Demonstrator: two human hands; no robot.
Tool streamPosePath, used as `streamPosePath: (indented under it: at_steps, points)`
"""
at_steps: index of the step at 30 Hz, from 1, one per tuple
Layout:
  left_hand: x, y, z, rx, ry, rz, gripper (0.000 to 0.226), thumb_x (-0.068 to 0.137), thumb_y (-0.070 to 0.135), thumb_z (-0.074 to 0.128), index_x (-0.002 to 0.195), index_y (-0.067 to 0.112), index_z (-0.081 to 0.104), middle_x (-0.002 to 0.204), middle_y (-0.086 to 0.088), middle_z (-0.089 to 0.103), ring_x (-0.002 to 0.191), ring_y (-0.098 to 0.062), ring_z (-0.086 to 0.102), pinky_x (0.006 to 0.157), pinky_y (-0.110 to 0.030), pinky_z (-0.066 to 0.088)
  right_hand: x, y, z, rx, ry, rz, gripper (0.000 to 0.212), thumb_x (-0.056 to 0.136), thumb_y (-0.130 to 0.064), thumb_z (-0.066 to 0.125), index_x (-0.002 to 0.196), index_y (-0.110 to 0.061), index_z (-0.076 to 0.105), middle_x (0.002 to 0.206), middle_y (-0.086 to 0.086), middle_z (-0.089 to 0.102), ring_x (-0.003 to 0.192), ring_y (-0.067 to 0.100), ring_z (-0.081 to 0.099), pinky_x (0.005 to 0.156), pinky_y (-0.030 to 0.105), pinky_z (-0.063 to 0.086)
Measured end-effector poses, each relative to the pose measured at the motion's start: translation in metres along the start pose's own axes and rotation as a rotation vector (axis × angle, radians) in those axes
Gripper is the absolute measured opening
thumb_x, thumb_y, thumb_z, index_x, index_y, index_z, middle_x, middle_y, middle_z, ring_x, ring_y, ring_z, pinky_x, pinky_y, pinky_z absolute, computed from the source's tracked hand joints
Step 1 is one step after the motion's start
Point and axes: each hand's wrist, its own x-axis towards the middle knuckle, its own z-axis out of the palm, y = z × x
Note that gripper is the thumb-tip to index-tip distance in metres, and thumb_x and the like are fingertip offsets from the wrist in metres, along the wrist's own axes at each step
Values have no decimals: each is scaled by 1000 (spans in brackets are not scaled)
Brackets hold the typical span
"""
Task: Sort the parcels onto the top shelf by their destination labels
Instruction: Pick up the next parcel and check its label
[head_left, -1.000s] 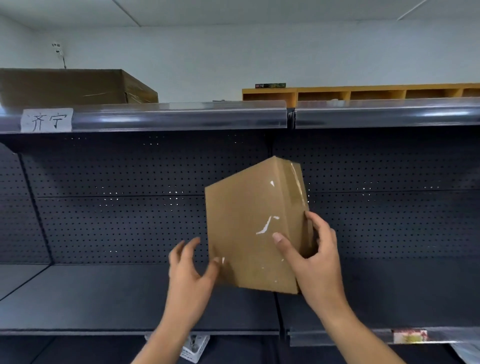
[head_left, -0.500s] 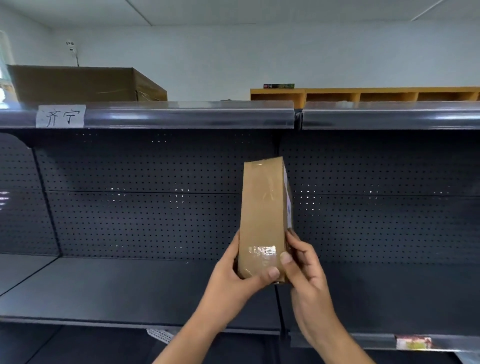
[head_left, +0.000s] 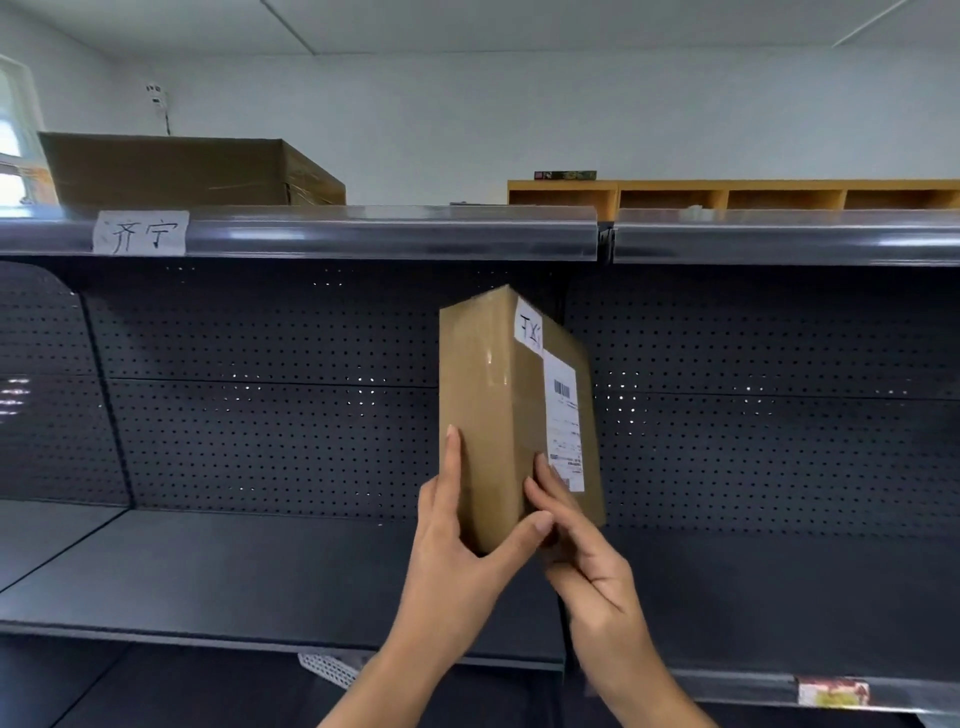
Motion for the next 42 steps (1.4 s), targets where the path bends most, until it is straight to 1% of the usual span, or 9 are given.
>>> streamPosePath:
  at_steps: [8,13,19,22,29,32,35,39,42]
  points:
    - [12,-18,-34,-294,61,-138,80,80,52,76,148,68,38,137,39,65,124,10,64,109,-29,51,33,-6,-56,-505,224,14,43,99,-2,68,134,-27,69,152,-12,58,150,6,44,128,45,32]
    - [33,-34,-64,-342,-14,-219,84,76,53,65,157,52,45,141,17,72,129,-16,66,102,-44,53,33,-10,-74,-291,320,279,90,81,-54,83,159,-38,40,160,-11,50,146,7,48,125,41,35]
    - [54,-53,-69,-296,-59,-337,38,106,31,41,138,32,61,118,9,82,106,-9,70,92,-29,50,24,-7,-55,-1,211,251,70,95,-38,67,159,-43,39,150,-17,63,141,8,58,125,46,37]
    - [64,-47,-74,-171,-117,-349,38,108,30,36,135,39,62,122,17,80,111,-4,69,111,-37,44,20,-2,-54,23,269,226,64,97,-37,64,158,-41,42,151,-14,63,142,11,57,125,50,36]
    - [82,-17,-84,-39,-261,-297,47,105,28,39,141,53,55,128,18,77,105,-7,71,90,-37,51,19,-1,-53,46,325,232,65,94,-40,65,155,-41,45,146,-13,67,139,13,60,123,53,38]
    - [110,-16,-92,-25,-247,-297,101,72,49,61,165,30,28,163,-2,52,132,-11,61,99,-19,44,17,-2,-57,43,317,240,67,93,-36,66,156,-39,44,145,-12,68,137,13,62,122,51,41]
    - [117,-1,-80,-36,-98,-282,113,79,70,69,169,35,12,157,1,53,138,-28,58,108,-39,46,15,-4,-69,17,215,294,65,95,-33,67,155,-40,46,145,-12,68,136,13,63,118,46,46]
    - [118,10,-86,-345,98,-279,71,97,58,63,161,48,33,136,0,69,118,-25,69,96,-46,55,21,-20,-99,-38,98,305,57,95,-30,68,150,-39,52,143,-9,71,130,14,68,103,33,57]
    - [137,18,-104,-253,-96,-310,68,83,70,73,145,45,59,134,0,77,119,-23,72,103,-45,51,34,-34,-115,-84,59,281,60,91,-28,67,149,-39,54,142,-8,71,127,14,70,100,29,58]
